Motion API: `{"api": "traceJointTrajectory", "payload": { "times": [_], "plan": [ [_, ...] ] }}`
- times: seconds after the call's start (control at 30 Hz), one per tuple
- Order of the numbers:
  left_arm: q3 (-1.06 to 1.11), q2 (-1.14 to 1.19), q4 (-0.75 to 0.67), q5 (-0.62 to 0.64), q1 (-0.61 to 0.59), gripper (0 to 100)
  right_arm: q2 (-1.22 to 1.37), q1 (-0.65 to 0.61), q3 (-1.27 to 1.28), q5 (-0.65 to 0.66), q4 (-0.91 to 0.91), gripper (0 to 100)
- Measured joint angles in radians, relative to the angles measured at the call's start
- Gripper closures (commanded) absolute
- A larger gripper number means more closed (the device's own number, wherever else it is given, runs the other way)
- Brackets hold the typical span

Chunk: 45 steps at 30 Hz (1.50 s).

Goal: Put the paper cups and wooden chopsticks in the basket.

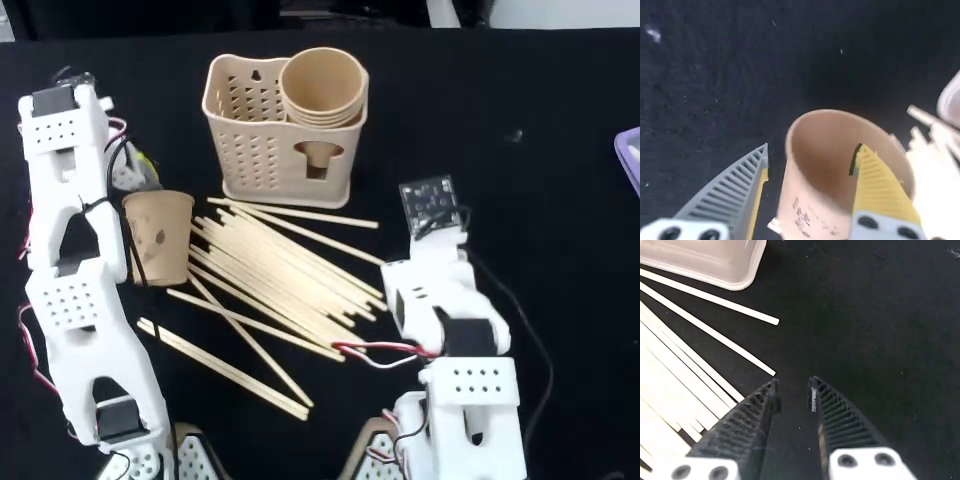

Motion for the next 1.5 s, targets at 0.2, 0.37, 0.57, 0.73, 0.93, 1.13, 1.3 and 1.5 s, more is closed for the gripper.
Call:
{"api": "traceJointTrajectory", "payload": {
  "times": [0.2, 0.37, 0.57, 0.73, 0.93, 1.13, 1.3, 1.5],
  "plan": [
    [0.106, -0.055, 0.000, -0.107, 0.000, 87, 0.000, 0.000, 0.000, 0.000, 0.000, 89.2],
    [0.149, -0.123, 0.000, -0.115, 0.000, 95, 0.000, 0.000, 0.000, 0.000, 0.000, 89.2],
    [0.203, -0.256, 0.000, -0.123, 0.000, 97, 0.000, 0.000, 0.025, 0.000, -0.015, 89.2],
    [0.299, -0.440, 0.000, -0.124, -0.006, 97, 0.000, 0.000, 0.044, 0.000, -0.046, 89.2],
    [0.500, -0.620, 0.000, -0.144, -0.021, 97, 0.000, 0.000, 0.044, 0.000, -0.046, 89.2],
    [0.677, -0.721, -0.226, -0.207, -0.147, 97, 0.000, 0.000, 0.044, 0.000, -0.046, 89.2],
    [1.013, -0.853, -0.611, -0.210, -0.242, 97, 0.000, 0.000, 0.044, 0.000, -0.046, 89.2],
    [1.405, -1.171, -0.916, -0.135, -0.253, 97, 0.000, 0.000, 0.044, 0.000, -0.046, 89.2]
  ]
}}
